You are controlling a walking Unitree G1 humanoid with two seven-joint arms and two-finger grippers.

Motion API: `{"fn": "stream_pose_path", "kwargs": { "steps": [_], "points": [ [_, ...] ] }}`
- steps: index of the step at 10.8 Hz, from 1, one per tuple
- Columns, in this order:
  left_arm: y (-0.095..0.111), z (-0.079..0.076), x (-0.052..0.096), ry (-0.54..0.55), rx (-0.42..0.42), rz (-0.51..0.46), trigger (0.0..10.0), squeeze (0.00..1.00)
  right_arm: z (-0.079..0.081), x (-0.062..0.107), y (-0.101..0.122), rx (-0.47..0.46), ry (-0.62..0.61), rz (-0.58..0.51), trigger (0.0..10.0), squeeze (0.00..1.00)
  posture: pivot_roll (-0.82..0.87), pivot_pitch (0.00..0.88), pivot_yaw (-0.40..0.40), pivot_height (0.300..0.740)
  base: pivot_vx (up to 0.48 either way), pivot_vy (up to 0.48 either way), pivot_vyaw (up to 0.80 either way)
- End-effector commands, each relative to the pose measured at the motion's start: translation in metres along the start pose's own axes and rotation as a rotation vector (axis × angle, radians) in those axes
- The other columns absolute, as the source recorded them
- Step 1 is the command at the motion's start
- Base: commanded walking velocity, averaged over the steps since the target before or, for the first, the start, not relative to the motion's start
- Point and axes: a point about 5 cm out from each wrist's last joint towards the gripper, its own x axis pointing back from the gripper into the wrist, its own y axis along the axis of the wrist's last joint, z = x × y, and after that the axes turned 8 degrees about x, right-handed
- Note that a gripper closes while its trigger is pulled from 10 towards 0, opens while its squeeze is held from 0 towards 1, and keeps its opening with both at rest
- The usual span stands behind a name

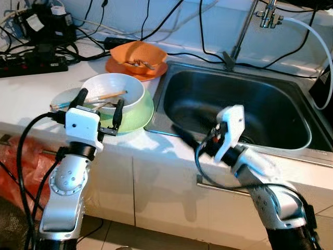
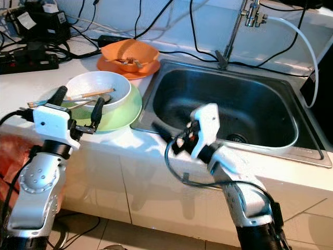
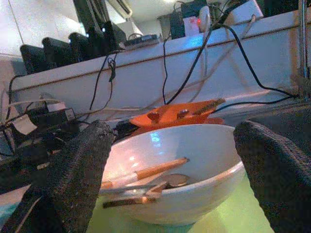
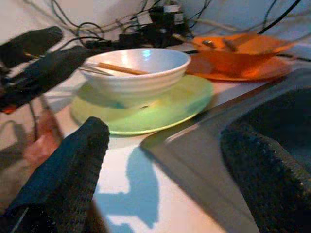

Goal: Kitchen organization

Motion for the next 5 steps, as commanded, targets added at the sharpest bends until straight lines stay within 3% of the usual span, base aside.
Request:
{"fn": "stream_pose_path", "kwargs": {
  "steps": [1, 4, 5],
  "points": [
    [0.0026, -0.0048, -0.0062, -0.025, 0.007, -0.024, 10.0, 0.00, 0.0016, 0.0031, 0.0055, 0.016, 0.043, -0.001, 10.0, 0.00, 0.11, 0.000, -0.071, 0.740, 0.000, 0.000, 0.00],
    [-0.0003, -0.0065, -0.0110, -0.049, 0.015, -0.036, 10.0, 0.00, 0.0030, 0.0101, 0.0053, 0.010, 0.072, 0.014, 10.0, 0.00, 0.11, 0.000, -0.075, 0.740, 0.000, 0.000, 0.00],
    [0.0019, -0.0059, -0.0108, -0.050, 0.009, -0.056, 4.5, 0.00, 0.0061, 0.0102, 0.0062, -0.009, 0.092, -0.003, 10.0, 0.00, 0.11, 0.000, -0.082, 0.740, 0.000, 0.000, 0.00]
  ]
}}
